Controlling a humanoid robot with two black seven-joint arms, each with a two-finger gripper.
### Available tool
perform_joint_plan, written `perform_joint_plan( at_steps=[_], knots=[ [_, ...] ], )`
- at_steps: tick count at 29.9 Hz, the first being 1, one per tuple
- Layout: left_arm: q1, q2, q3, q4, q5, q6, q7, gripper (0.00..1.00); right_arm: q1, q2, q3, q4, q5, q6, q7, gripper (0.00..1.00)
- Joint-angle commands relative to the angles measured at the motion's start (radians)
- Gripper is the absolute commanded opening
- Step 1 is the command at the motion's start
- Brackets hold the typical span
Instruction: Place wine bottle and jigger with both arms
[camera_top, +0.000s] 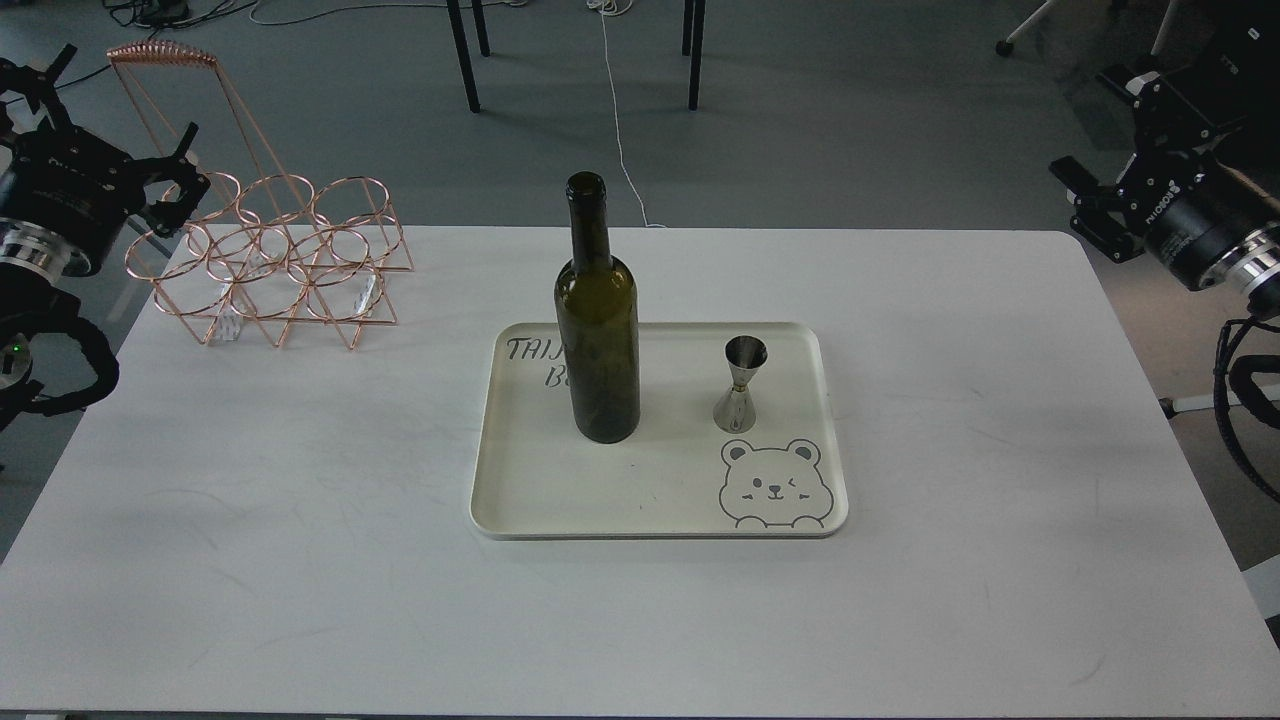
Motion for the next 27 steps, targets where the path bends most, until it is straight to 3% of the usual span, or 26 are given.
perform_joint_plan(
  at_steps=[1, 6, 10, 15, 22, 27],
  knots=[
    [0.000, -0.002, -0.001, 0.000, 0.000, -0.001, -0.001, 0.98, -0.025, -0.040, -0.015, 0.141, -0.200, -0.097, 0.000, 0.98],
    [0.000, -0.002, -0.004, 0.000, 0.000, -0.001, -0.001, 0.98, -0.107, -0.057, -0.074, 0.290, -0.489, -0.267, 0.026, 0.97],
    [0.002, -0.006, -0.004, 0.000, -0.001, 0.000, -0.001, 0.98, -0.145, -0.045, -0.174, 0.297, -0.767, -0.419, 0.060, 0.97],
    [0.006, -0.019, -0.004, 0.000, 0.000, 0.002, -0.001, 0.98, -0.150, 0.017, -0.331, 0.261, -0.997, -0.578, 0.064, 0.97],
    [0.006, -0.020, -0.004, 0.000, 0.000, 0.002, -0.001, 0.98, -0.138, 0.175, -0.366, 0.091, -1.189, -0.631, 0.064, 0.95],
    [0.005, -0.019, -0.004, 0.002, 0.000, 0.002, -0.001, 0.98, -0.069, 0.294, -0.417, -0.047, -1.243, -0.652, 0.064, 0.88]
  ],
)
